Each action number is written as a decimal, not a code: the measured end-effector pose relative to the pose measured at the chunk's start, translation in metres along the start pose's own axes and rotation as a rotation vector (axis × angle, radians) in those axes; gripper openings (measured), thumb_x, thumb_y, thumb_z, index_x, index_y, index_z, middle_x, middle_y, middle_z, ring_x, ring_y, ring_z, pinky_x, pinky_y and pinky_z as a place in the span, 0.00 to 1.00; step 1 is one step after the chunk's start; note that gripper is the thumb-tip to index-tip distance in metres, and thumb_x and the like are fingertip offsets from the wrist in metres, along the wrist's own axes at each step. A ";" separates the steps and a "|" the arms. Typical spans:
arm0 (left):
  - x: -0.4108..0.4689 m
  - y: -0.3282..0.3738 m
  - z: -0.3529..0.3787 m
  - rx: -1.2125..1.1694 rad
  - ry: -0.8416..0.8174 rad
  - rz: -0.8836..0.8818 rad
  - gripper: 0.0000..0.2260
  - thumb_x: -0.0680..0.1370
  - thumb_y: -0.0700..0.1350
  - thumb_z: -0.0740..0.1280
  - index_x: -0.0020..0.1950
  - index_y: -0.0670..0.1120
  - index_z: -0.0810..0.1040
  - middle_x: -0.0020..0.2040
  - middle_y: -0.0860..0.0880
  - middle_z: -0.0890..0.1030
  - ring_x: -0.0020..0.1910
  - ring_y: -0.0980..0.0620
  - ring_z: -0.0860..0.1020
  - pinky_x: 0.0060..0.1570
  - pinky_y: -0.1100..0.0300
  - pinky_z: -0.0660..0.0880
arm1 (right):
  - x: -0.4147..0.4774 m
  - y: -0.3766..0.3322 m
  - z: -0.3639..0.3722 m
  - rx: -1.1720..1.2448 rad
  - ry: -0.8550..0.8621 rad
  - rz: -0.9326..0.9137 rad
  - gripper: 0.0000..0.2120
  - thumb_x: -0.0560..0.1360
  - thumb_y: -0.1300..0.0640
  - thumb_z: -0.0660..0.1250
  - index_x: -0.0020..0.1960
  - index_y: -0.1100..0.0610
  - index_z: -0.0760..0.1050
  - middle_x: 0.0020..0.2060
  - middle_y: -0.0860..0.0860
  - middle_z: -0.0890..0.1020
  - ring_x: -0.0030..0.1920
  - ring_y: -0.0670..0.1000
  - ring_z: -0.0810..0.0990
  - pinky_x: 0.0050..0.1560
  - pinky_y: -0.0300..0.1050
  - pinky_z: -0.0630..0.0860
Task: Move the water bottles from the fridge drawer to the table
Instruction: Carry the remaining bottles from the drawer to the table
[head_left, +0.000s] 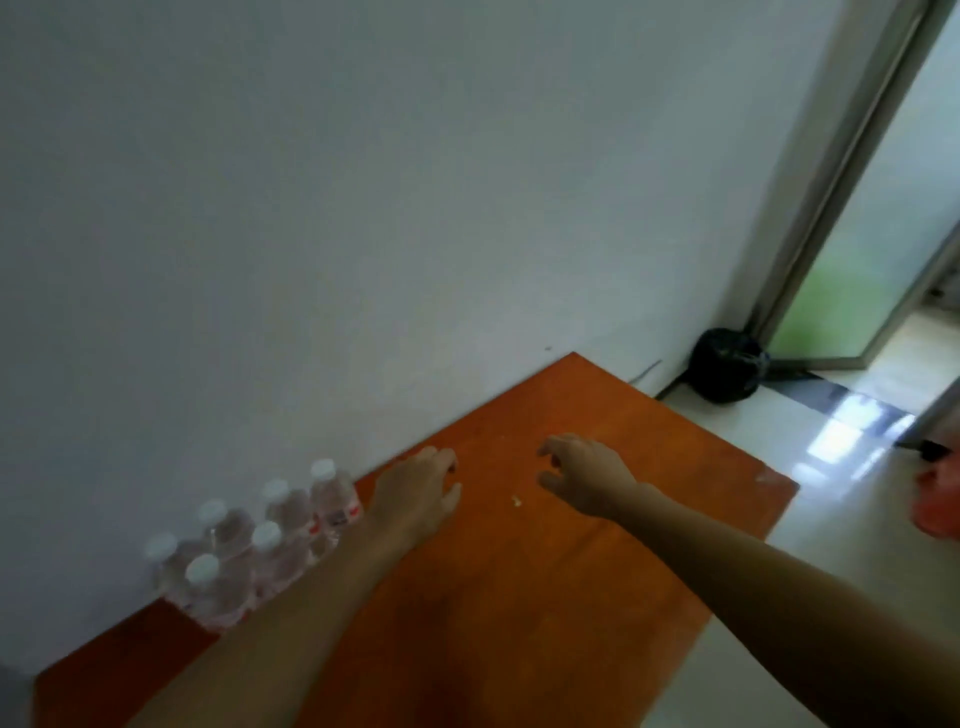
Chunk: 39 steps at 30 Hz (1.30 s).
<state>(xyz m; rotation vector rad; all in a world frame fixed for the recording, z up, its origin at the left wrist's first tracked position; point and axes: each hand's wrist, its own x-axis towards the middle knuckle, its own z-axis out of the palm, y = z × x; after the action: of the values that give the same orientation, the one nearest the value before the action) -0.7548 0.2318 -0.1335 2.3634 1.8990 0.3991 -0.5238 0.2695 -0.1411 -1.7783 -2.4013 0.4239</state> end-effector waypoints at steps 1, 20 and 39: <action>0.008 0.026 0.005 0.005 -0.014 0.050 0.11 0.77 0.53 0.63 0.56 0.50 0.74 0.52 0.49 0.78 0.49 0.47 0.78 0.47 0.51 0.77 | -0.018 0.023 -0.009 -0.005 0.022 0.047 0.20 0.78 0.47 0.63 0.68 0.52 0.71 0.61 0.52 0.77 0.57 0.53 0.77 0.55 0.49 0.77; 0.036 0.552 0.133 -0.123 -0.215 0.718 0.12 0.78 0.55 0.63 0.59 0.51 0.74 0.52 0.52 0.79 0.47 0.53 0.77 0.48 0.57 0.77 | -0.407 0.419 -0.119 0.041 0.265 0.766 0.19 0.76 0.45 0.64 0.65 0.49 0.73 0.55 0.49 0.80 0.53 0.50 0.78 0.46 0.43 0.71; 0.185 0.979 0.250 -0.191 -0.330 1.194 0.07 0.76 0.52 0.63 0.52 0.53 0.75 0.49 0.53 0.79 0.45 0.52 0.78 0.47 0.52 0.78 | -0.555 0.743 -0.207 0.058 0.479 1.272 0.19 0.76 0.43 0.64 0.64 0.49 0.73 0.54 0.48 0.79 0.53 0.50 0.78 0.49 0.45 0.73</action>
<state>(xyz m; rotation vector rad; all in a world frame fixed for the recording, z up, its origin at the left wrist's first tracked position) 0.2724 0.2132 -0.1244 2.8788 0.1539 0.1896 0.3788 -0.0275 -0.1259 -2.7291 -0.7275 0.1038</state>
